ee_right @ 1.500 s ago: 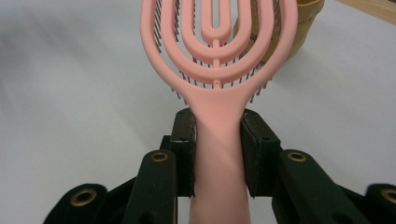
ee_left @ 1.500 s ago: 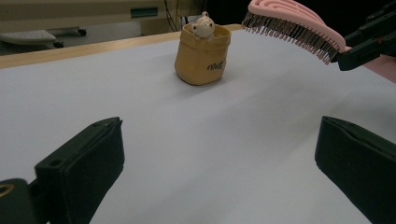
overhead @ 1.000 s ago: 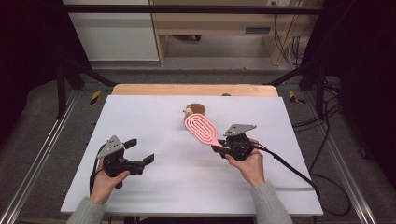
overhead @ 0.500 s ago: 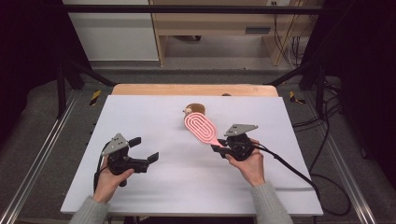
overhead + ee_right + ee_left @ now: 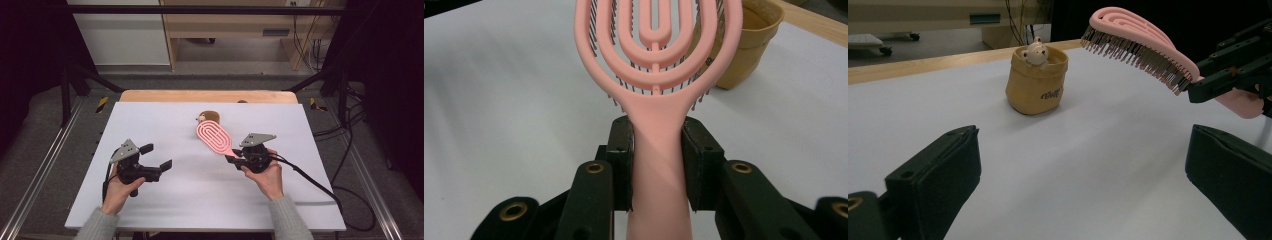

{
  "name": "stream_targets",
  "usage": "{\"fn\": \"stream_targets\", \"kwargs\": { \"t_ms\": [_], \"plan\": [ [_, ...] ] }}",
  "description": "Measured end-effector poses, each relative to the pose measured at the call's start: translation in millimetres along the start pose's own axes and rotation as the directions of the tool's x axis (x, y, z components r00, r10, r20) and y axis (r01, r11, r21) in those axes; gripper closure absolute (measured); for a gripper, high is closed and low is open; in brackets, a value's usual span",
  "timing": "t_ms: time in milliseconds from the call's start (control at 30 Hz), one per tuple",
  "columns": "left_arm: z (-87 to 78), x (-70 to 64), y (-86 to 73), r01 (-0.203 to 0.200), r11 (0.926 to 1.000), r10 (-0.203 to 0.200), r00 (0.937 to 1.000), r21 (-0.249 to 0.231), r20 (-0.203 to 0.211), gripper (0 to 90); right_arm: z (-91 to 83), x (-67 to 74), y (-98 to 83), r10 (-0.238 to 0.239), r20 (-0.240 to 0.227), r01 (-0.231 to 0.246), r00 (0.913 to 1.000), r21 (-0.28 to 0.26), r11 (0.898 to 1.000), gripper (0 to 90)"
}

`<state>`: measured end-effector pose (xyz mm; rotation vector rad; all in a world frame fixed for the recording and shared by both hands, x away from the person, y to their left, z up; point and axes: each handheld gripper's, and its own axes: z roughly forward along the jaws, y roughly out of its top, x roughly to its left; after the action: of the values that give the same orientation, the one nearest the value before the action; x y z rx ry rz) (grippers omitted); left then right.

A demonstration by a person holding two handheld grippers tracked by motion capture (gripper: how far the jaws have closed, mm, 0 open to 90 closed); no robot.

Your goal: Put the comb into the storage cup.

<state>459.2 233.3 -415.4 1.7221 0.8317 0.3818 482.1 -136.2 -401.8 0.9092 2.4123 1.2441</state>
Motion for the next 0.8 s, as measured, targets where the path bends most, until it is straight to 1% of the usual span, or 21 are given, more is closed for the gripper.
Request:
{"fn": "stream_targets", "kwargs": {
  "t_ms": [200, 567, 800],
  "plan": [
    [4.1, -2.5, 3.5, 0.0, 1.0, 0.001, 0.9999, -0.002, 0.011, 1.2, 0.1, 2.7, 1.4, -0.01, -0.001, 0.01, 0.9999, -0.003, 1.0, 69.4],
    [14.3, -8.3, 10.2, -0.001, 1.0, 0.001, 0.9993, 0.003, 0.037, 1.2, 0.4, 4.8, 1.9, -0.015, -0.005, 0.015, 0.9999, -0.005, 1.0, 69.4],
    [21.5, -12.9, 15.0, -0.014, 0.9998, 0.013, 0.9983, 0.017, 0.056, 1.2, 0.6, 5.1, 1.8, -0.015, -0.005, 0.015, 0.9999, -0.004, 1.0, 69.4]
  ]
}}
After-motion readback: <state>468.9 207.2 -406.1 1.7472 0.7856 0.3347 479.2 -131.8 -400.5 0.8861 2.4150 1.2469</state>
